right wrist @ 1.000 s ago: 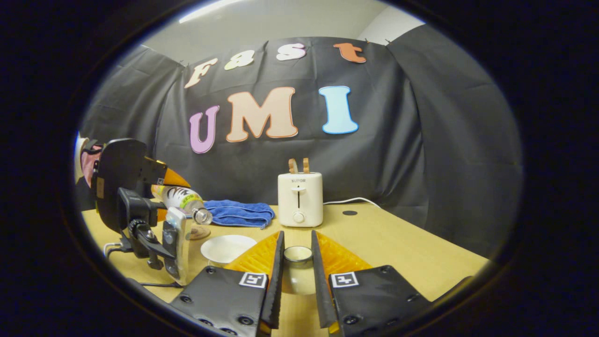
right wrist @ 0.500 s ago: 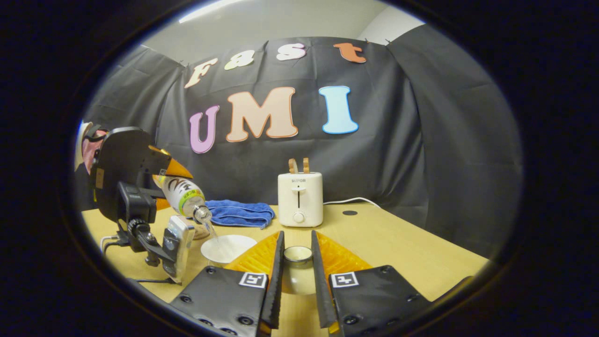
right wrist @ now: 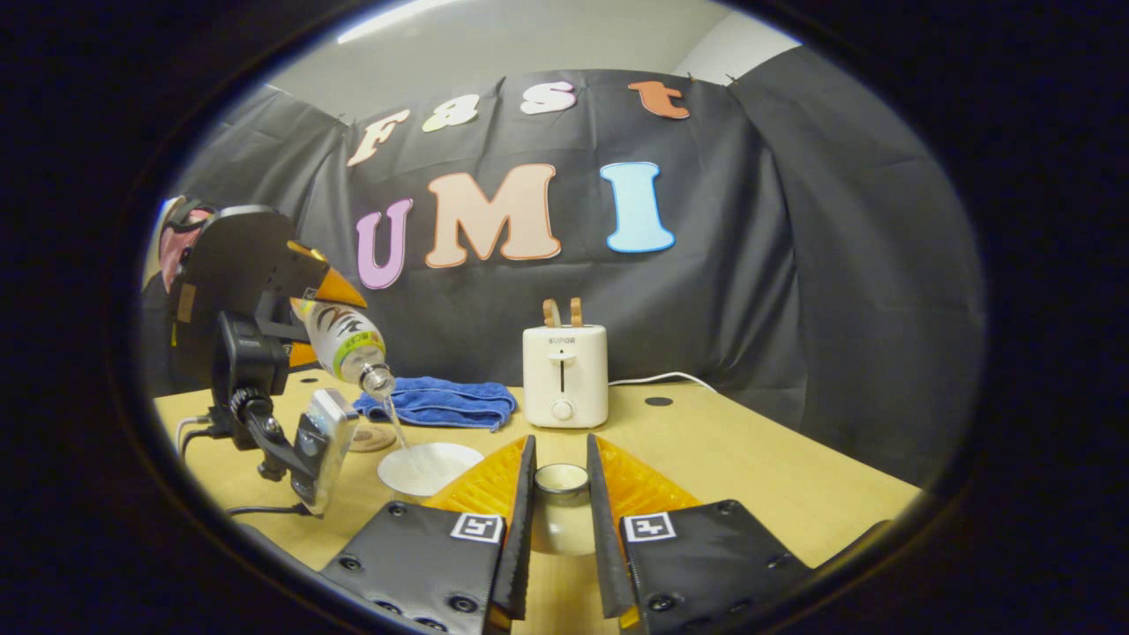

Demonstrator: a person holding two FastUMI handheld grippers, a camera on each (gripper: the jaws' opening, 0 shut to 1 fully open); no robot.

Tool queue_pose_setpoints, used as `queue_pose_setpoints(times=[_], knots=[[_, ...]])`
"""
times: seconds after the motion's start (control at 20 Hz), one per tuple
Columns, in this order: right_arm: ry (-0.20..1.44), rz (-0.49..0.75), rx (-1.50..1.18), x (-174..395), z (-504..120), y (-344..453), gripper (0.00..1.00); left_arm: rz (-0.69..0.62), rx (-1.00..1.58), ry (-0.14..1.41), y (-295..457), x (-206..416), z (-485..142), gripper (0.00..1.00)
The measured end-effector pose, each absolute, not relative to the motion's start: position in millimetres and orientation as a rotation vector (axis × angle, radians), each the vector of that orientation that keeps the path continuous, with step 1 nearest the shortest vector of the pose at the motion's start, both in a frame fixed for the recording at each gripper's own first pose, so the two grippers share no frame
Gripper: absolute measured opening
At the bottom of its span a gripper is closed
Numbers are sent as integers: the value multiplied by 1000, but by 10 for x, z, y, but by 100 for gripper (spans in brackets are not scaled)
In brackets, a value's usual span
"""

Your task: Open the teacup lid with one hand, grasp the water bottle and pour water into the teacup with the other hand; after pouring, place the water bottle on the coaster and then close the teacup lid.

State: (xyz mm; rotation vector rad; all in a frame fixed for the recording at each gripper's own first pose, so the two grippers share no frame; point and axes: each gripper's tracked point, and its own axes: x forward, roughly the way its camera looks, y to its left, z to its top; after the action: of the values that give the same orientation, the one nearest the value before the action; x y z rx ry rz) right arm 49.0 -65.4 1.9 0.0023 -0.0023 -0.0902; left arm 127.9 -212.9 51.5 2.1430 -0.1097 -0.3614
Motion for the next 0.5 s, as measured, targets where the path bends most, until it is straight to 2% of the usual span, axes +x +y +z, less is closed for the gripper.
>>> queue_pose_setpoints(times=[0.5], knots=[[-3, -93, 2, 481, 13, -661, 36, -345, 2171, -125, -2177, 1333, 551, 55]])
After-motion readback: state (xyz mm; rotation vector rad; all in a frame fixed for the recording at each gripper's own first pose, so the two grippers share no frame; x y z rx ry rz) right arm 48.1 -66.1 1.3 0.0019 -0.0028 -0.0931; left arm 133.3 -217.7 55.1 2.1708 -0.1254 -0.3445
